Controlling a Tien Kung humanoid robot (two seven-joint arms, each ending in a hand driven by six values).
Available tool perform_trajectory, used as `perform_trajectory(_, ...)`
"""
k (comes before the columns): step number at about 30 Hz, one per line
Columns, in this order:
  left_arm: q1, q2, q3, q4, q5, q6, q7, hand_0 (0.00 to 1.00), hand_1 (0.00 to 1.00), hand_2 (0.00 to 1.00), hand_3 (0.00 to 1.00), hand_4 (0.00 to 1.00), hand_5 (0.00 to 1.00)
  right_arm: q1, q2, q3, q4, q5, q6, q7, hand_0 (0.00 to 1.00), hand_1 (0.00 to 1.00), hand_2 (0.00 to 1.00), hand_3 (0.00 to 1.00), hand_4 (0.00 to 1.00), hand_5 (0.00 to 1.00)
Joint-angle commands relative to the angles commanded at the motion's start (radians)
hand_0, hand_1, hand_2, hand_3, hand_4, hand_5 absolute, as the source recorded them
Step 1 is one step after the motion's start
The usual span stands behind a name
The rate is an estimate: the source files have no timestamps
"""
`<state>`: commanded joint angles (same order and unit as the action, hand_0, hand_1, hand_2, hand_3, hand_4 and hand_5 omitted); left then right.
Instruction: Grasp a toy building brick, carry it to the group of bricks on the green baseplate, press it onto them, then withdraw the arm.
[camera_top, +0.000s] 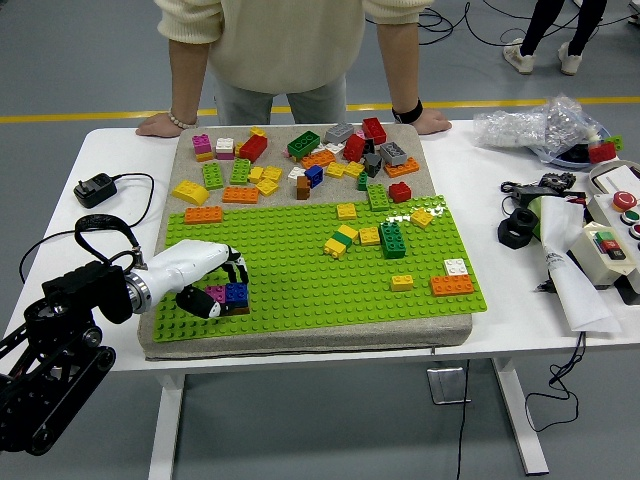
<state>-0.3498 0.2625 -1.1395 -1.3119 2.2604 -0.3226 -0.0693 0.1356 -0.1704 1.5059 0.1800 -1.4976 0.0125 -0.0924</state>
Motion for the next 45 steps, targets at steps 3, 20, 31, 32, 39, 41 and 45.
perform_trajectory(3,-0.001,0.0,-0.001,0.001,0.001,0.0,-0.001,0.708,0.733,0.525,0.584,0.792,0.002,0.0,0.0,0.0,0.0,0.001,0.0,0.0,0.761,0.676,0.718,0.737,0.998,0.683)
perform_trajectory(20,-0.001,-0.002,-0.005,0.003,-0.002,-0.004,-0.003,0.735,0.741,0.53,0.609,0.796,0.002,0.0,0.0,-0.001,0.0,0.003,0.0,0.0,0.761,0.676,0.718,0.737,0.998,0.683)
perform_trajectory(31,-0.002,-0.001,-0.008,0.002,-0.004,-0.008,-0.004,0.76,0.749,0.533,0.624,0.824,0.002,0.001,0.0,-0.001,0.0,0.006,-0.001,-0.001,0.761,0.676,0.718,0.737,0.998,0.683)
perform_trajectory(32,-0.002,-0.001,-0.008,0.002,-0.004,-0.009,-0.004,0.76,0.749,0.533,0.624,0.824,0.002,0.001,0.0,-0.001,0.0,0.006,-0.001,-0.001,0.761,0.676,0.718,0.737,0.998,0.683)
perform_trajectory(39,-0.001,-0.001,-0.008,0.003,-0.003,-0.01,-0.006,0.764,0.752,0.537,0.643,0.835,0.002,0.0,0.001,-0.001,0.0,0.005,0.0,-0.001,0.761,0.676,0.718,0.737,0.998,0.683)
perform_trajectory(41,-0.001,-0.001,-0.008,0.003,-0.003,-0.011,-0.006,0.764,0.752,0.537,0.643,0.835,0.002,-0.001,0.001,-0.001,0.0,0.005,0.0,-0.001,0.761,0.676,0.718,0.737,0.998,0.683)
perform_trajectory(45,0.0,-0.001,-0.011,0.002,-0.003,-0.012,-0.007,0.767,0.754,0.546,0.661,0.844,0.011,-0.002,0.002,-0.002,0.0,0.004,0.0,-0.001,0.761,0.676,0.718,0.737,0.998,0.683)
